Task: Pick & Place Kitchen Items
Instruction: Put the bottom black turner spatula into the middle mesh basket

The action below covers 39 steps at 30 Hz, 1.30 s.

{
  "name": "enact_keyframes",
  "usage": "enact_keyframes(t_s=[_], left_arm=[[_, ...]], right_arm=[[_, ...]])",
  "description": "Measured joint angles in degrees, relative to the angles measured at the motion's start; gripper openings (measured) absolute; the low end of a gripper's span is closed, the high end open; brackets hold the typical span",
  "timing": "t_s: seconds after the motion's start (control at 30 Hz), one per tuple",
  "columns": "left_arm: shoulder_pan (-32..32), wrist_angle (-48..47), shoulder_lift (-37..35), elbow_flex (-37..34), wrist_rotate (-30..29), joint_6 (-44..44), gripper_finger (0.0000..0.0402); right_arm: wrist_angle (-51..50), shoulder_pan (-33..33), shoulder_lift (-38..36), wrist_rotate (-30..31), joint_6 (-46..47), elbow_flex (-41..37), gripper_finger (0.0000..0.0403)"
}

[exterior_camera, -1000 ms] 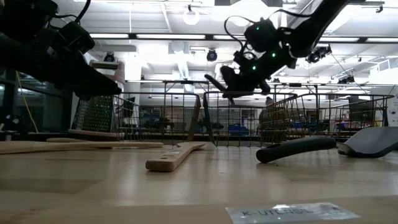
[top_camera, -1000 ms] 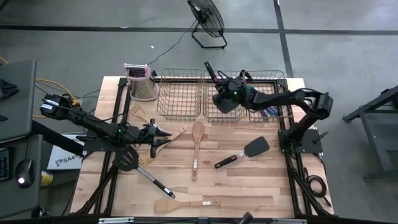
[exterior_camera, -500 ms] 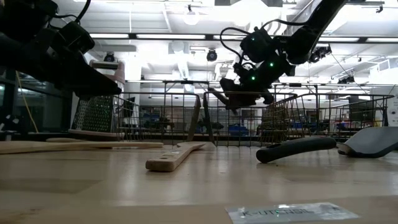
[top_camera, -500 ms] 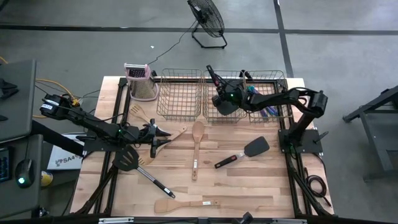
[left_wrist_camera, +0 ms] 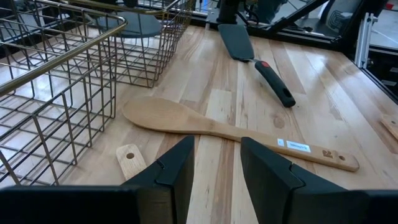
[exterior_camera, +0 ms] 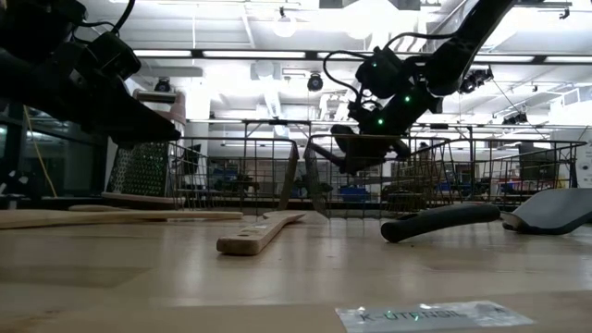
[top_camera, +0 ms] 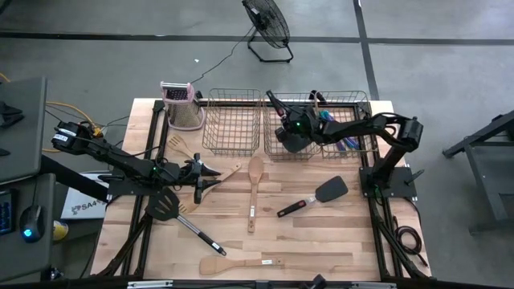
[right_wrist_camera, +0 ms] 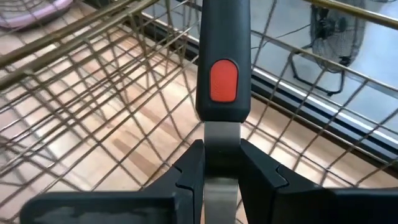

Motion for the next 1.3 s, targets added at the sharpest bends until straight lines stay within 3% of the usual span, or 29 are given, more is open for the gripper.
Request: enact_keyframes(t_s=[0.27, 0.67, 1.3], left_arm=[[0.01, -0.02, 0.00, 0.00, 0.01, -0.01, 0.0129], [0.01, -0.02, 0.00, 0.00, 0.01, -0.01, 0.0129], [0.00, -0.03, -0.02, 0.00, 0.01, -0.01, 0.0129]], right_arm=[[-0.50, -0.34, 0.00, -0.60, -0.01, 0.00, 0.0084], [1.72, -0.85, 0.09, -1.82, 2.02, 0.00, 0.0080], [2.66, -0.63, 5.99, -3.58, 4.68, -0.01, 0.0087]])
